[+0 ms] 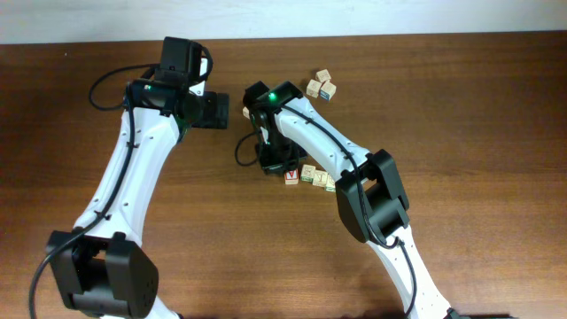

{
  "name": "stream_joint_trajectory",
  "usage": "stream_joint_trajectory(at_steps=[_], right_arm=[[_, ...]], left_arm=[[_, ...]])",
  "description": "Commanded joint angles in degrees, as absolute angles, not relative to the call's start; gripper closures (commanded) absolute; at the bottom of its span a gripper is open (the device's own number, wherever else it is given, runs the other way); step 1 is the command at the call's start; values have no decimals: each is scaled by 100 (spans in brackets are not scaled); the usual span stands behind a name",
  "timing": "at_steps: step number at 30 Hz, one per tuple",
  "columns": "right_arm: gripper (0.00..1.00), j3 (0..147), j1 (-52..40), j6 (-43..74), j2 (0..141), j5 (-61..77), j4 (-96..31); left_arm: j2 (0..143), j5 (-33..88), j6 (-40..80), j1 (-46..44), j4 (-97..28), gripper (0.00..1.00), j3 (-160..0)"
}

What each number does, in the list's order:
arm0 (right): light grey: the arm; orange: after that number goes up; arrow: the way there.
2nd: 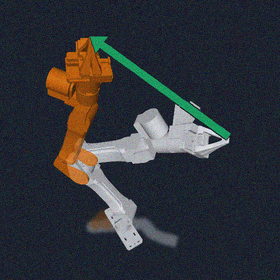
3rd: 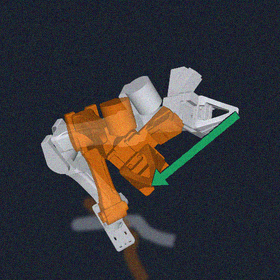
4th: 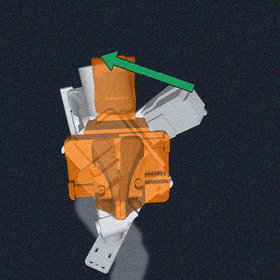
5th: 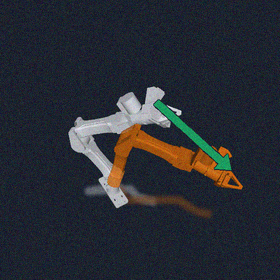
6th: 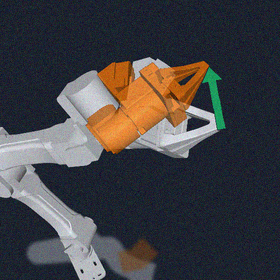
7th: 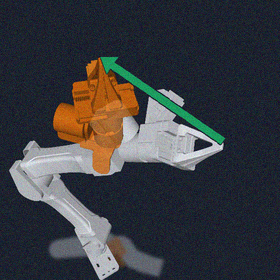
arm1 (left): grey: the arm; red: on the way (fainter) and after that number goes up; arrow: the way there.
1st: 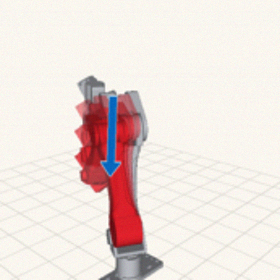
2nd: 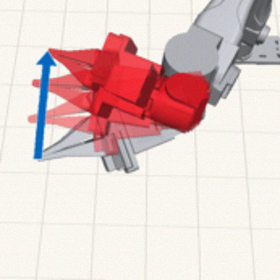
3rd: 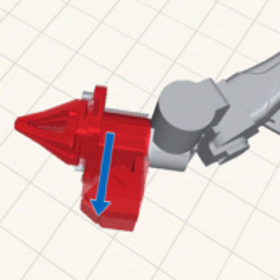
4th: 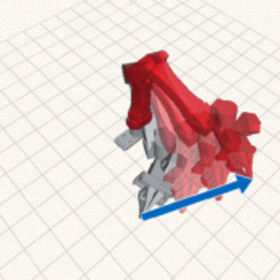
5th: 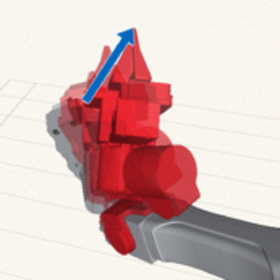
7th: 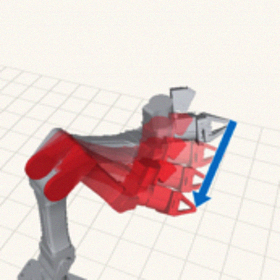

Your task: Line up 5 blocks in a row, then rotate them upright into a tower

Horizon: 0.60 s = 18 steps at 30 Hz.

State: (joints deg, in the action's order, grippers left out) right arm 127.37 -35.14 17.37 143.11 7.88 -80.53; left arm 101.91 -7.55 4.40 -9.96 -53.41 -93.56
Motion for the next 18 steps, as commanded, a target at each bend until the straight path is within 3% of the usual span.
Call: stream_joint_trajectory(at_steps=[1,18], right_arm=[[96,12693,-3472,1693,14363,379,-8165],[96,13096,-2974,1693,14210,1002,-8510]], left_arm=[[10224,-797,534,-974,-5347,1,-9461],[10224,-797,537,-961,-5349,1,-9461]])
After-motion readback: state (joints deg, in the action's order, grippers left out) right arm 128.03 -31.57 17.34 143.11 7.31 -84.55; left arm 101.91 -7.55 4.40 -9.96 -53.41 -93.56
